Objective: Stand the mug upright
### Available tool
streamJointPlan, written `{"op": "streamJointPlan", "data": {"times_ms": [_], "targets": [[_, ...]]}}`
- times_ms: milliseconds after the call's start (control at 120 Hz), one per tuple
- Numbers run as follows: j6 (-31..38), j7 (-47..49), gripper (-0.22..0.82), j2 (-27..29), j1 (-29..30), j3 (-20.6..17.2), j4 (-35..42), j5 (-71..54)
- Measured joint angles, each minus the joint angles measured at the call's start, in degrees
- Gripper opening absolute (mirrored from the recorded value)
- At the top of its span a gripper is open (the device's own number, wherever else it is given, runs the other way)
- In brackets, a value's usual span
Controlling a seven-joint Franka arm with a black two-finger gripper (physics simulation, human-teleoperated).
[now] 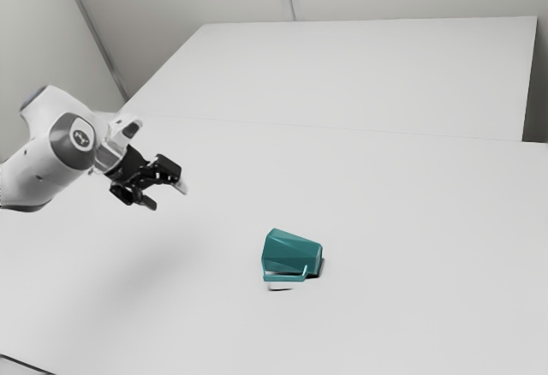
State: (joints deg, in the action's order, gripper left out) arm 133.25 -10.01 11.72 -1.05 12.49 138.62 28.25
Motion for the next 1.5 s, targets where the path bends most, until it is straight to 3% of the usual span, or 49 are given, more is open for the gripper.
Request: {"op": "streamJointPlan", "data": {"times_ms": [433,683,983,1283,1500], "targets": [[1.9,-14.8,0.60,-3.3,0.0,-2.0,2.6,8.4],[2.9,-21.9,0.60,-7.8,-0.3,-5.6,0.5,14.0],[4.7,-27.3,0.60,-8.3,-5.0,-6.2,-0.9,20.3],[4.8,-29.9,0.60,-4.6,-5.5,-10.3,4.2,24.2],[5.3,-31.0,0.60,-5.6,-5.6,-11.6,4.4,26.4]]}}
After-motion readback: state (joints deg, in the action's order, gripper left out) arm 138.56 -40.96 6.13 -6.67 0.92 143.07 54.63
